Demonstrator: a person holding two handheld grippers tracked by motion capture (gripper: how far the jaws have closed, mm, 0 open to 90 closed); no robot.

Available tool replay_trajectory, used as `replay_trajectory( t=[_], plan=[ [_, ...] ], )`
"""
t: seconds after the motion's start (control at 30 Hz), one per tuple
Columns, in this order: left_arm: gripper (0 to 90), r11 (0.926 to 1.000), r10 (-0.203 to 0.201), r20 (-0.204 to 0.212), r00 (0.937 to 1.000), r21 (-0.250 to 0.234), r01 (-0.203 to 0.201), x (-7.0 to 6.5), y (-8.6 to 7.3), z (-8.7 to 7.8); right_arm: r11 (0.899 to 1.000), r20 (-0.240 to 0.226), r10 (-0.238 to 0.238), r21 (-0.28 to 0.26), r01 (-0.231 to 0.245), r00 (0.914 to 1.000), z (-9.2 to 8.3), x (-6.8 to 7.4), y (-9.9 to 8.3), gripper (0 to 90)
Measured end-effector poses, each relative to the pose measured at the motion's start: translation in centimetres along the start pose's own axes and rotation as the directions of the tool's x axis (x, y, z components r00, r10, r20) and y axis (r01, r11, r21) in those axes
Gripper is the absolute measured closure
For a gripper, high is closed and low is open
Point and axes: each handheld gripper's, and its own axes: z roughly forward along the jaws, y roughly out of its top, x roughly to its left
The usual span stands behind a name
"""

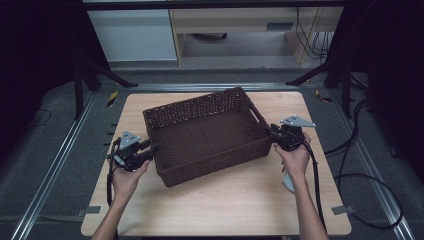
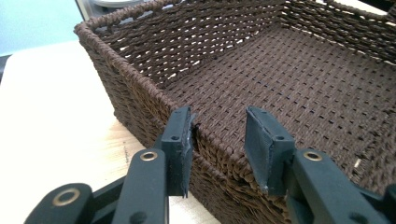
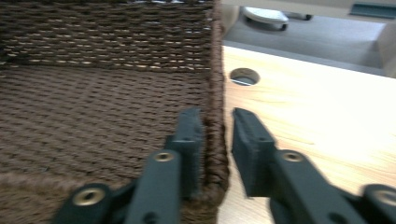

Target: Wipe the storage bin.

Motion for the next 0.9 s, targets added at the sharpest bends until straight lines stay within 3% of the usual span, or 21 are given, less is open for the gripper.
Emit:
replay_trajectory(
  t=[0.13, 0.23, 0.33, 0.47, 0.53, 0.6, 0.73, 0.9],
  plan=[
    [54.7, 1.0000, -0.002, 0.001, 1.0000, 0.009, 0.002, 0.0, -0.1, 0.1, 0.998, 0.023, -0.058, 0.028, 0.058, 0.9980, -0.5, 0.8, -0.1, 76.5],
    [50.2, 0.9999, -0.007, 0.014, 0.9999, 0.012, 0.007, 0.0, -0.5, -0.1, 0.998, 0.027, -0.058, 0.035, 0.057, 0.9980, -1.2, 1.5, -0.4, 75.4],
    [50.1, 0.9999, -0.013, 0.027, 0.9996, 0.011, 0.012, -0.1, -0.9, -0.5, 0.998, 0.022, -0.042, 0.041, 0.041, 0.9989, -2.2, 2.2, -0.9, 73.5],
    [51.2, 0.9996, -0.020, 0.022, 0.9996, 0.020, 0.020, 0.0, -1.3, -0.3, 0.997, 0.007, -0.056, 0.052, 0.056, 0.9984, -2.9, 2.4, -0.6, 71.8],
    [52.5, 0.9995, -0.015, 0.005, 0.9999, 0.026, 0.015, 0.1, -1.1, -0.1, 0.999, -0.004, -0.045, 0.017, 0.045, 0.9990, -2.8, 2.2, -0.5, 67.5],
    [54.3, 0.9995, -0.008, -0.012, 0.9999, 0.029, 0.008, 0.2, -0.9, 0.2, 0.999, 0.000, -0.044, 0.016, 0.044, 0.9990, -2.4, 1.9, -0.5, 67.4],
    [56.6, 0.9992, -0.021, -0.016, 0.9996, 0.033, 0.022, 0.9, -0.6, 0.8, 0.999, -0.037, -0.044, 0.019, 0.045, 0.9984, -1.7, 2.0, -0.7, 73.1],
    [55.8, 0.9994, -0.024, -0.002, 0.9997, 0.023, 0.024, 1.0, -0.7, 0.2, 0.997, -0.007, -0.067, 0.028, 0.068, 0.9977, -2.0, 2.6, -0.9, 74.7]
  ],
)
